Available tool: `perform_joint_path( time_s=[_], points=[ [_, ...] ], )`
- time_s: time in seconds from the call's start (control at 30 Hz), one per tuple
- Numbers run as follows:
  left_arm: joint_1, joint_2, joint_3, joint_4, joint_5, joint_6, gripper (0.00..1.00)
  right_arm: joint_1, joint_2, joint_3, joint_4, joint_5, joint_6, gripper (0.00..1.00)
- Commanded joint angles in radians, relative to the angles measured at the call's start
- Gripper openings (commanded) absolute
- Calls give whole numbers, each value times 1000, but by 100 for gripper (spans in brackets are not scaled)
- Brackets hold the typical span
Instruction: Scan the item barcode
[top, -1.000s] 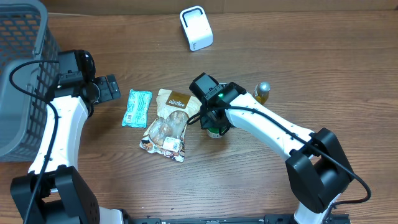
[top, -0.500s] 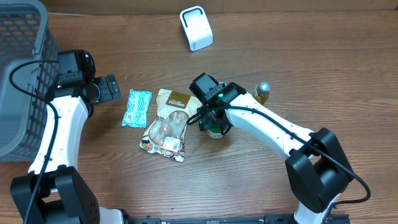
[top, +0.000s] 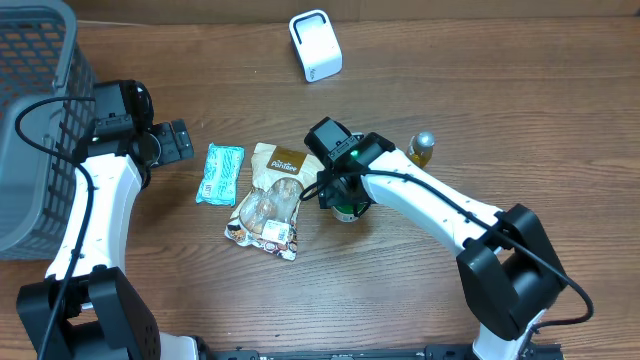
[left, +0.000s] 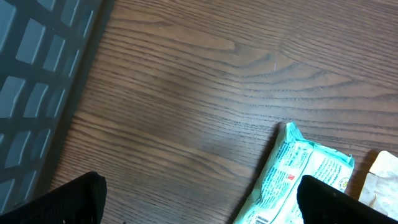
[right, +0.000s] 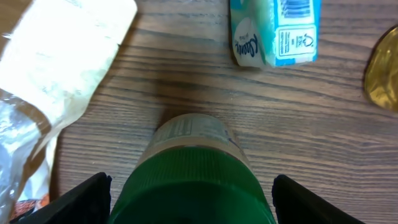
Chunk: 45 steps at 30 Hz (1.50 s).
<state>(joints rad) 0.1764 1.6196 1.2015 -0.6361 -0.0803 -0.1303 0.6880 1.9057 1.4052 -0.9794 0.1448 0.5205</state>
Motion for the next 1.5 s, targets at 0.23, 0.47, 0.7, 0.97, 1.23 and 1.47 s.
perform_joint_path(
  time_s=[0.23,0.47,0.7,0.97,1.23,1.47],
  points=[
    [-7,-15,22,1,-5,11,100,-1,65,-6,5,-51,41,78],
    [-7,-15,22,1,-5,11,99,-4,87,-6,15,-53,82,78],
    [-6,-15,21,1,-5,11,100,-5,94,-6,17,-53,82,79],
    [-7,-15,22,1,-5,11,100,-5,94,-6,20,-53,83,79],
    [-6,-15,22,1,-5,11,100,-5,94,-6,20,-53,148,79],
    [-8,-15,22,1,-5,11,100,-5,94,-5,24,-53,168,73]
  ],
)
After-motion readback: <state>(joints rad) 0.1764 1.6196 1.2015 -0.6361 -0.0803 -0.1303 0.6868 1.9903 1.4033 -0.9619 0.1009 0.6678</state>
